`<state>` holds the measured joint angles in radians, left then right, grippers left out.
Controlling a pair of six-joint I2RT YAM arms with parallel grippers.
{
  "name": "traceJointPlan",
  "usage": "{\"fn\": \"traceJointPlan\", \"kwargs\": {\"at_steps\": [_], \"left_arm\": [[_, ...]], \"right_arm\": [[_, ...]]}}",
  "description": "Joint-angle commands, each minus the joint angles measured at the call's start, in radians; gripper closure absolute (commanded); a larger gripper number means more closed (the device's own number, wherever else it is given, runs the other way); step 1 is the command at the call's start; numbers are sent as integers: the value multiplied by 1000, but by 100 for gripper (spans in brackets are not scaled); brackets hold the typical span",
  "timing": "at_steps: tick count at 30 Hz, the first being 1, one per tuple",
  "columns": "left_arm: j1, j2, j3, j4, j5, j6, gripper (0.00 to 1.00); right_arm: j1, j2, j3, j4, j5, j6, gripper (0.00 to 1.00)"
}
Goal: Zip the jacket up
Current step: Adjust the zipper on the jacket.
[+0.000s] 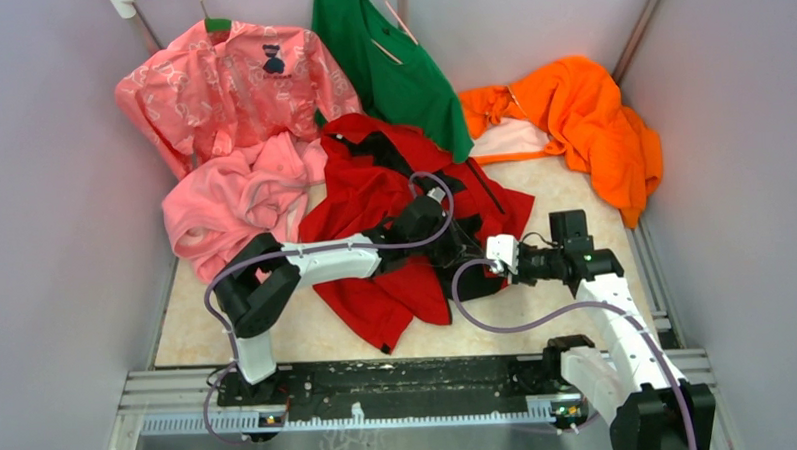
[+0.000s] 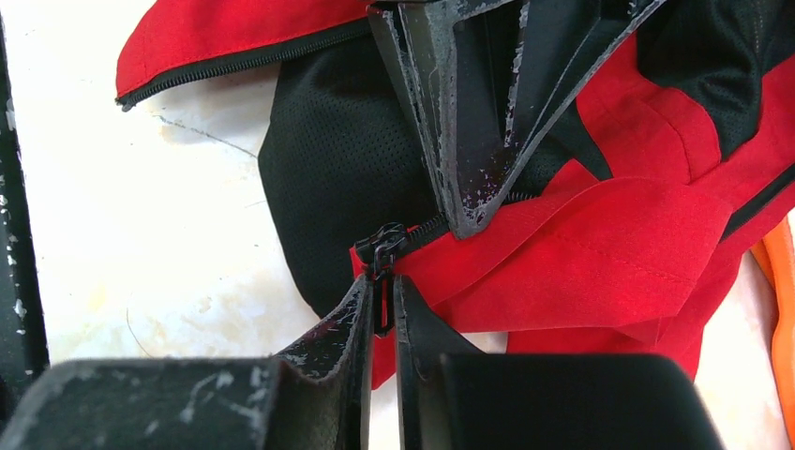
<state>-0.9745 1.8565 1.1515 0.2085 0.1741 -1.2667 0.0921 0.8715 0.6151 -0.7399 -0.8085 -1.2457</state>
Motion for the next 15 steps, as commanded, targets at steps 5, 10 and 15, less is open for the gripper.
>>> {"fn": "traceJointPlan", "kwargs": {"at_steps": [5, 10, 15], "left_arm": [[8, 9, 58, -1, 13, 133, 100], [4, 40, 93, -35, 39, 228, 100], [-16, 62, 138, -92, 8, 363, 100]], "right_arm": [[10, -11, 25, 1, -12, 2, 100], [13, -8, 34, -11, -13, 2, 100], [31, -2, 47, -26, 10, 13, 100]]}}
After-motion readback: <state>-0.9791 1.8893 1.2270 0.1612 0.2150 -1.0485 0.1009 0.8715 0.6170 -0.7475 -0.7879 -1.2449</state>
